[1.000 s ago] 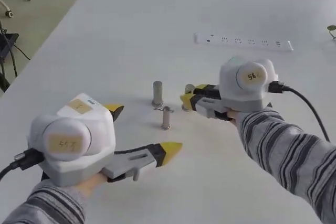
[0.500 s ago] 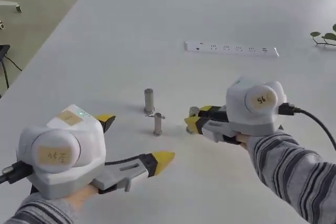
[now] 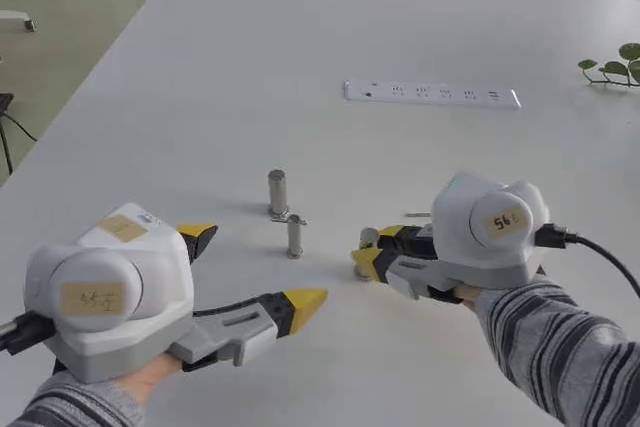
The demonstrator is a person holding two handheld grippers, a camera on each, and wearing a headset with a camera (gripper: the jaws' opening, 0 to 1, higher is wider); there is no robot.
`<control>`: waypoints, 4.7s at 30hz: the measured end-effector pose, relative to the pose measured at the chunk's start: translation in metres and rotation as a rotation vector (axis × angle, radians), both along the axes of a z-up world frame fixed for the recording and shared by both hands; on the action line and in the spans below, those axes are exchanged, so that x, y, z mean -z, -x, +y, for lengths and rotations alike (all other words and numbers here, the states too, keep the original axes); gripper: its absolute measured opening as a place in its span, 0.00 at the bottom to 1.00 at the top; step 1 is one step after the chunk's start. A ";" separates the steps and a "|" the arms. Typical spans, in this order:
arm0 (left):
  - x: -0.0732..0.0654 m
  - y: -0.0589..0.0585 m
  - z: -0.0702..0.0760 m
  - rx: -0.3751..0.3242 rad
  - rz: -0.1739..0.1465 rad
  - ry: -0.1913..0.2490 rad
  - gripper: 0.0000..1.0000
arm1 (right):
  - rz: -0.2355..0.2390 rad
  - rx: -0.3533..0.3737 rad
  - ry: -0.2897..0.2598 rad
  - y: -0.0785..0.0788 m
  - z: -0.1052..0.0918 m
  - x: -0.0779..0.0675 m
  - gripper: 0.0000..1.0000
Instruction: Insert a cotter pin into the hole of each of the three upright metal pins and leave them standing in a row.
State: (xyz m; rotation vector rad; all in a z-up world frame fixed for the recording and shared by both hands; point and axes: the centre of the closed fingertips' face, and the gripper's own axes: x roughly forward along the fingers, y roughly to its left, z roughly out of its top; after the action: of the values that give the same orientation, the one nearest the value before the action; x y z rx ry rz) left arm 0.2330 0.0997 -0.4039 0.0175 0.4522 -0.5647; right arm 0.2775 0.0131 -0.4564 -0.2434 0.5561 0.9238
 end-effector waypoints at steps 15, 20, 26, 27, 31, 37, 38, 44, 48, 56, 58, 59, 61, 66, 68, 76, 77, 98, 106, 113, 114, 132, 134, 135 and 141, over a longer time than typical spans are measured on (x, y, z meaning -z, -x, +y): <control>0.003 0.002 0.001 -0.005 0.009 -0.008 0.80 | -0.023 -0.054 0.027 0.007 0.001 0.001 0.09; 0.004 0.003 0.001 -0.001 0.013 -0.017 0.80 | -0.008 -0.052 0.001 0.009 0.002 0.000 0.13; 0.004 0.003 0.002 -0.007 0.009 -0.023 0.82 | 0.010 -0.048 0.018 0.013 -0.005 0.001 0.20; 0.004 0.003 0.002 -0.008 0.012 -0.022 0.83 | 0.012 -0.042 0.019 0.013 -0.008 0.001 0.22; 0.004 0.003 0.002 -0.011 0.011 -0.024 0.85 | 0.023 -0.038 0.031 0.013 -0.019 -0.001 0.25; 0.001 0.003 0.001 -0.005 0.002 -0.033 0.87 | 0.044 -0.023 0.069 0.008 -0.040 0.002 0.25; 0.000 0.003 0.001 -0.003 0.001 -0.035 0.87 | 0.047 -0.024 0.082 0.006 -0.044 0.002 0.25; 0.000 0.003 0.002 0.001 0.004 -0.043 0.87 | 0.063 -0.028 0.138 -0.009 -0.061 0.002 0.25; -0.001 0.003 0.002 0.005 0.001 -0.053 0.87 | 0.062 -0.041 0.183 -0.021 -0.070 0.002 0.25; 0.000 0.001 0.006 -0.003 0.004 -0.057 0.86 | 0.081 -0.085 0.292 -0.043 -0.086 0.007 0.23; 0.000 0.001 0.006 -0.001 0.004 -0.056 0.86 | 0.088 -0.090 0.313 -0.048 -0.089 0.009 0.22; 0.001 0.002 0.006 0.000 0.006 -0.057 0.85 | 0.088 -0.094 0.321 -0.048 -0.090 0.009 0.21; 0.002 0.002 0.006 0.003 0.011 -0.059 0.85 | 0.108 -0.100 0.343 -0.049 -0.092 0.012 0.20; 0.003 0.002 0.005 0.008 0.015 -0.057 0.84 | 0.124 -0.132 0.392 -0.048 -0.093 0.017 0.17; 0.004 0.002 0.004 0.011 0.017 -0.058 0.83 | 0.142 -0.143 0.409 -0.047 -0.094 0.021 0.15; 0.010 0.003 0.007 0.009 0.026 -0.061 0.83 | 0.178 -0.162 0.436 -0.050 -0.095 0.026 0.12; 0.010 0.003 0.007 0.008 0.027 -0.061 0.82 | 0.176 -0.165 0.446 -0.051 -0.096 0.028 0.11; 0.014 0.006 0.008 0.016 0.035 -0.065 0.79 | 0.183 -0.281 0.589 -0.054 -0.102 0.035 0.00; 0.015 0.008 0.007 0.019 0.046 -0.063 0.77 | 0.167 -0.301 0.603 -0.055 -0.103 0.035 0.00; 0.018 0.009 0.001 0.034 0.073 -0.051 0.75 | 0.158 -0.278 0.575 -0.055 -0.104 0.033 0.00; 0.018 0.010 0.000 0.040 0.074 -0.055 0.75 | 0.152 -0.272 0.571 -0.056 -0.104 0.032 0.00; 0.007 0.007 -0.019 0.117 0.074 -0.091 0.65 | 0.011 -0.278 0.484 -0.035 -0.083 -0.010 0.00; 0.006 0.005 -0.022 0.125 0.074 -0.100 0.64 | -0.011 -0.288 0.473 -0.033 -0.078 -0.015 0.00; 0.006 0.005 -0.022 0.126 0.077 -0.106 0.63 | -0.018 -0.291 0.468 -0.032 -0.077 -0.017 0.00; 0.001 0.000 -0.030 0.151 0.080 -0.107 0.56 | -0.077 -0.344 0.433 -0.020 -0.060 -0.033 0.00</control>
State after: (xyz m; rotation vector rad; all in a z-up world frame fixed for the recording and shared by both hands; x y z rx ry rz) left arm 0.2332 0.0697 -0.4048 0.1324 0.5614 -0.6908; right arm 0.2975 -0.0471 -0.4235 -0.7809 0.6517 1.1137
